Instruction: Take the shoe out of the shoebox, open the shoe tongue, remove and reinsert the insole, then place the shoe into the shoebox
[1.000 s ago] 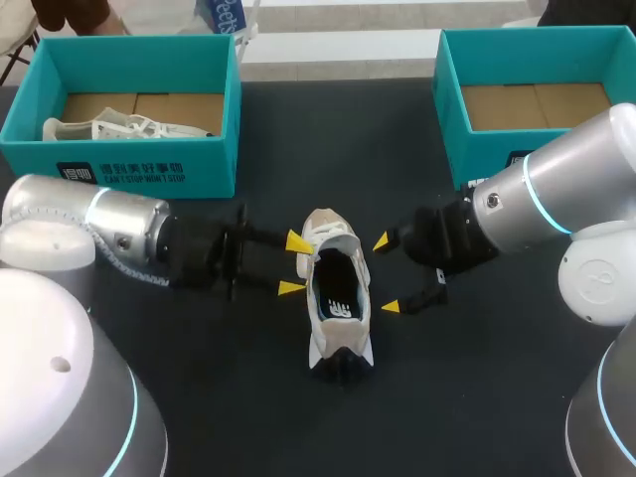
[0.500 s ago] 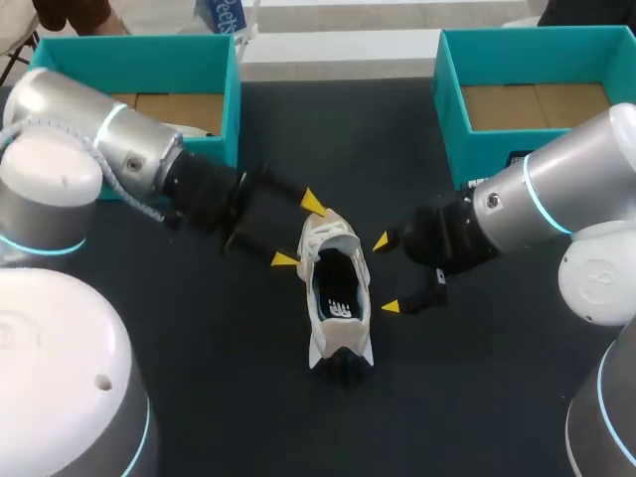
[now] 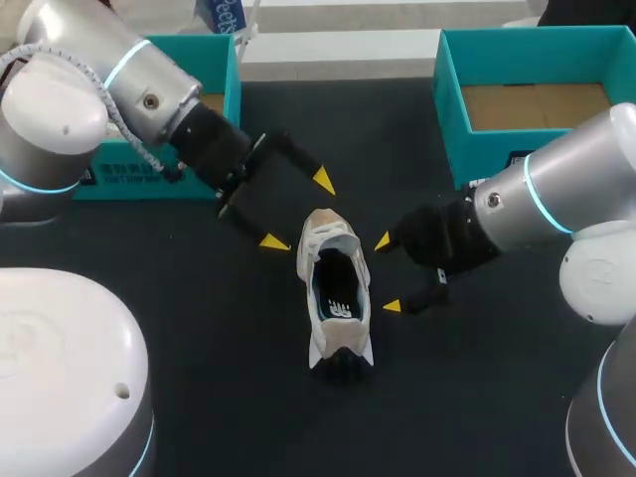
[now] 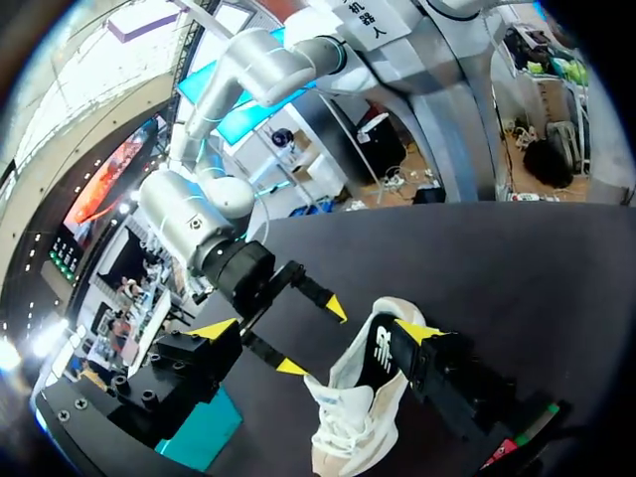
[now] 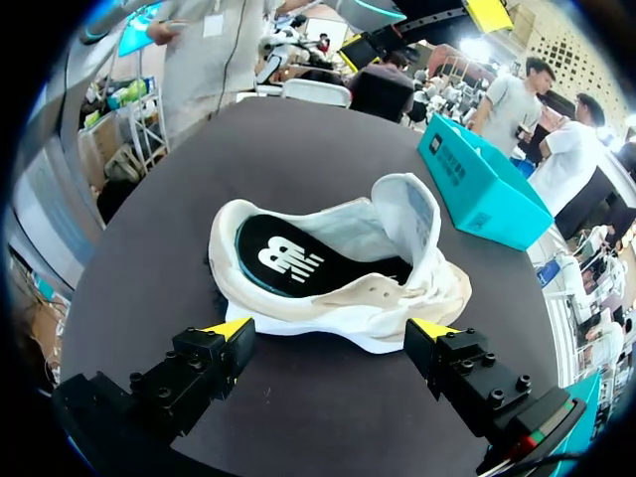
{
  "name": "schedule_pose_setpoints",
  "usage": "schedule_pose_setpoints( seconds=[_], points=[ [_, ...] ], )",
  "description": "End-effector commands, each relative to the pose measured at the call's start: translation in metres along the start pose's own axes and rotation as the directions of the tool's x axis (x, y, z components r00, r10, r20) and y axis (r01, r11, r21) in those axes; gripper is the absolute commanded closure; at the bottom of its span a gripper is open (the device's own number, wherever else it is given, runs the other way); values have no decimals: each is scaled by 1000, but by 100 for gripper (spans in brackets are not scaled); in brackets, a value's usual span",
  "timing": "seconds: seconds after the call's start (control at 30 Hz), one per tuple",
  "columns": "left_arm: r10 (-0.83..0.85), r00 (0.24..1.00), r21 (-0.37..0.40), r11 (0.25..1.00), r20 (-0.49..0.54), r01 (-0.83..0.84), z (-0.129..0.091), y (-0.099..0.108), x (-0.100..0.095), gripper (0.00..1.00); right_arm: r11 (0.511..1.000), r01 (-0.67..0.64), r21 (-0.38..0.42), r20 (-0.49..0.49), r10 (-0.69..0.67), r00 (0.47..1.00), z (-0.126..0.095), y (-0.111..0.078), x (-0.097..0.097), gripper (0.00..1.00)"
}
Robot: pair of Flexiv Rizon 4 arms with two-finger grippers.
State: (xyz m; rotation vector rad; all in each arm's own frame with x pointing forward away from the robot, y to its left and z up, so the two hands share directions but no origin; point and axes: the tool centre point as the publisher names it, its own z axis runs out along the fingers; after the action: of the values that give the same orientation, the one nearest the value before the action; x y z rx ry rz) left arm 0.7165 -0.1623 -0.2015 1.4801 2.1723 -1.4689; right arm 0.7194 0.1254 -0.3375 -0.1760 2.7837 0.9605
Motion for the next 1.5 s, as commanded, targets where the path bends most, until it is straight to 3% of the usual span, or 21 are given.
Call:
schedule_pose_setpoints(
  seconds=[0.03, 0.33, 0.43, 0.73, 0.87, 1.37, 1.5],
  points=[
    [0, 1000, 1, 1000, -25, 0, 1, 1, -2, 0, 999, -21, 31, -10, 22, 1000, -33, -7, -2, 0],
    [0, 1000, 1, 1000, -25, 0, 1, 1, -2, 0, 986, -69, 154, -67, 80, 995, -107, -14, -10, 0],
    [0, 1000, 1, 1000, -25, 0, 1, 1, -2, 0, 981, -77, 178, -84, 93, 992, -130, -8, -13, 0],
    [0, 1000, 1, 1000, -25, 0, 1, 1, -2, 0, 965, -80, 249, -134, 116, 984, -177, -7, -11, 0],
    [0, 1000, 1, 1000, -25, 0, 1, 1, -2, 0, 946, -100, 309, -99, 136, 986, -201, -4, -14, 0],
    [0, 1000, 1, 1000, -25, 0, 1, 1, -2, 0, 946, -100, 309, -99, 136, 986, -201, -4, -14, 0],
    [8, 992, -21, 1000, -124, -10, -1, 9, -8, 0, 951, -97, 294, -89, 128, 988, -207, -12, -18, 0]
  ],
)
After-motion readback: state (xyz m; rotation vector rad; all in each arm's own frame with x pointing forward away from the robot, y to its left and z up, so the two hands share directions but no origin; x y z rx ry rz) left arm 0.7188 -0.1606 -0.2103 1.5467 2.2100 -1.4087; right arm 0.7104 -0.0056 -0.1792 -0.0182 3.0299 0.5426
